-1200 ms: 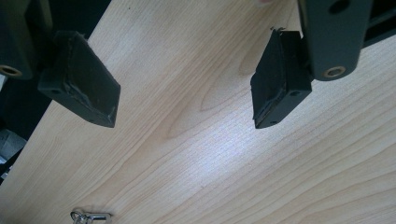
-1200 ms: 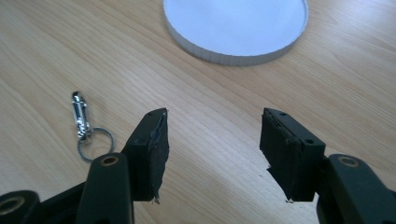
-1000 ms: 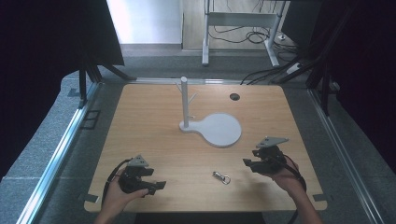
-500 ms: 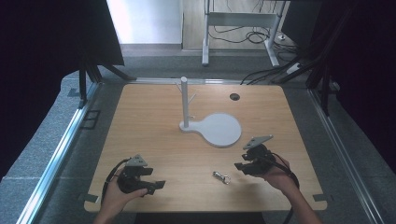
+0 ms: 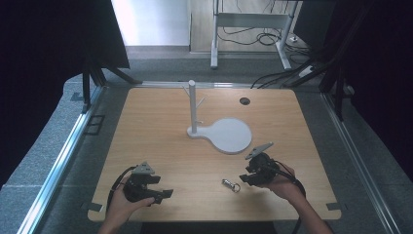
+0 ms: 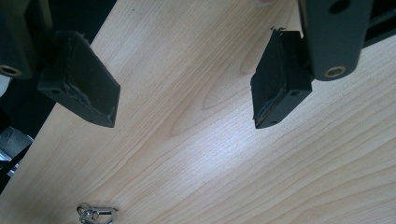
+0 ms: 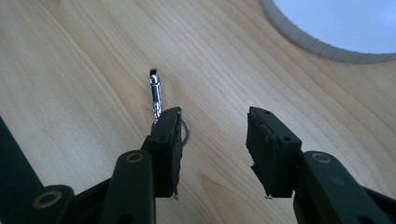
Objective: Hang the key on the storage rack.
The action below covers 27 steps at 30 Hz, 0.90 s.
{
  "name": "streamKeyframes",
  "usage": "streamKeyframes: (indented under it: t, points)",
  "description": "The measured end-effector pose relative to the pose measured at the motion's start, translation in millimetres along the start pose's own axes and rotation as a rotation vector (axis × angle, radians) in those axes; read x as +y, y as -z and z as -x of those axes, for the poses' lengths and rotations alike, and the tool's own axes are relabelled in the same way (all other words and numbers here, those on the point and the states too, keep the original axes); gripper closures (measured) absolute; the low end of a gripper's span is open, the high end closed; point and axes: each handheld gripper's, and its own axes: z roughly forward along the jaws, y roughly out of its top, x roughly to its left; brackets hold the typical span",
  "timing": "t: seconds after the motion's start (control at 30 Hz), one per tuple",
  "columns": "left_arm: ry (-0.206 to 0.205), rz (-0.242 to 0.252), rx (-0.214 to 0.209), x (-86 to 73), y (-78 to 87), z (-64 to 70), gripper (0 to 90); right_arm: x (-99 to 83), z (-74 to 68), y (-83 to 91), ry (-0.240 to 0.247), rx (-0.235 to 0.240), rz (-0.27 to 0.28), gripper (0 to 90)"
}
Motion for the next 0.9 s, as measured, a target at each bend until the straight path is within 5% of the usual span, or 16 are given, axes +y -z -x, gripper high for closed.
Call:
streamKeyframes:
  t: [0.9]
  points:
    - [-0.008,-0.013,-0.003,-0.3,-1.6,-0.7,24.3,14.7,-19.9,-29.6,0.067,0.085,-0.113,63.1]
